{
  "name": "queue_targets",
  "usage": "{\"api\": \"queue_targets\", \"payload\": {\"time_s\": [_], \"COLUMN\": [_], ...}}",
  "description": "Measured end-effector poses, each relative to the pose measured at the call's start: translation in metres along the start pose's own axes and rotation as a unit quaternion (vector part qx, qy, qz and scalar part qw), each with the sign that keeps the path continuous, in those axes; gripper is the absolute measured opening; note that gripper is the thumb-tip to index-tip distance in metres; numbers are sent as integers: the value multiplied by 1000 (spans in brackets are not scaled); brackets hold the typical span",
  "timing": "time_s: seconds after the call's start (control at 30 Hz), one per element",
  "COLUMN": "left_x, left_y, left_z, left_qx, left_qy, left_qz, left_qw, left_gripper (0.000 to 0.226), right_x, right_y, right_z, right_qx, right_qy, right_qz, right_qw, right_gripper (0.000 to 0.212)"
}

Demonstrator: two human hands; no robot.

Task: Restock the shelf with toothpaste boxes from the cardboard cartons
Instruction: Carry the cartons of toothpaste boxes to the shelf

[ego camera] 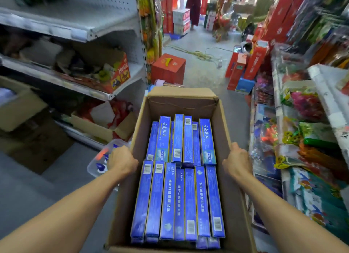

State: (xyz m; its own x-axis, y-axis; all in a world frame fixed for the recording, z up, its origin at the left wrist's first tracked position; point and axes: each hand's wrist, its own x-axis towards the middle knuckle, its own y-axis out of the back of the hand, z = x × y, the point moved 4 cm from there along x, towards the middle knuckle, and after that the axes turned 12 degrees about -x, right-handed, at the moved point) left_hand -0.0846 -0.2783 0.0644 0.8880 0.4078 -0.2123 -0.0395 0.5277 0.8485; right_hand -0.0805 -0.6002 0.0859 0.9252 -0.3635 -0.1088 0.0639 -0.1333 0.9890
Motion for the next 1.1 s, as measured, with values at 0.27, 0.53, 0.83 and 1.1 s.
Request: {"api": "queue_targets", "payload": {"time_s": [0.27, 0.53, 0.83, 1.1], "left_x": [-18, -36, -51, -20], "left_y": [61, 100, 144, 198], "left_z": [-98, -186, -275, -389], "left_qx": [-8, -17, -37, -60], "left_qy": [135, 262, 380, 439], "left_qz": [43, 83, 125, 146], "left_qw": [990, 961, 916, 884], "left_gripper": [36, 23, 23, 30], "right_x": [-30, -44, -79, -131], "right_y": [-9, -28, -52, -88], "right_z": [-98, -215, -355, -506], "right_qx": [-5, -45, -60, -71], "right_qy": [109, 255, 388, 452], "right_qz": [-40, -79, -94, -104], "right_qw": [993, 963, 915, 883], "right_gripper": [31, 34, 33, 34]}}
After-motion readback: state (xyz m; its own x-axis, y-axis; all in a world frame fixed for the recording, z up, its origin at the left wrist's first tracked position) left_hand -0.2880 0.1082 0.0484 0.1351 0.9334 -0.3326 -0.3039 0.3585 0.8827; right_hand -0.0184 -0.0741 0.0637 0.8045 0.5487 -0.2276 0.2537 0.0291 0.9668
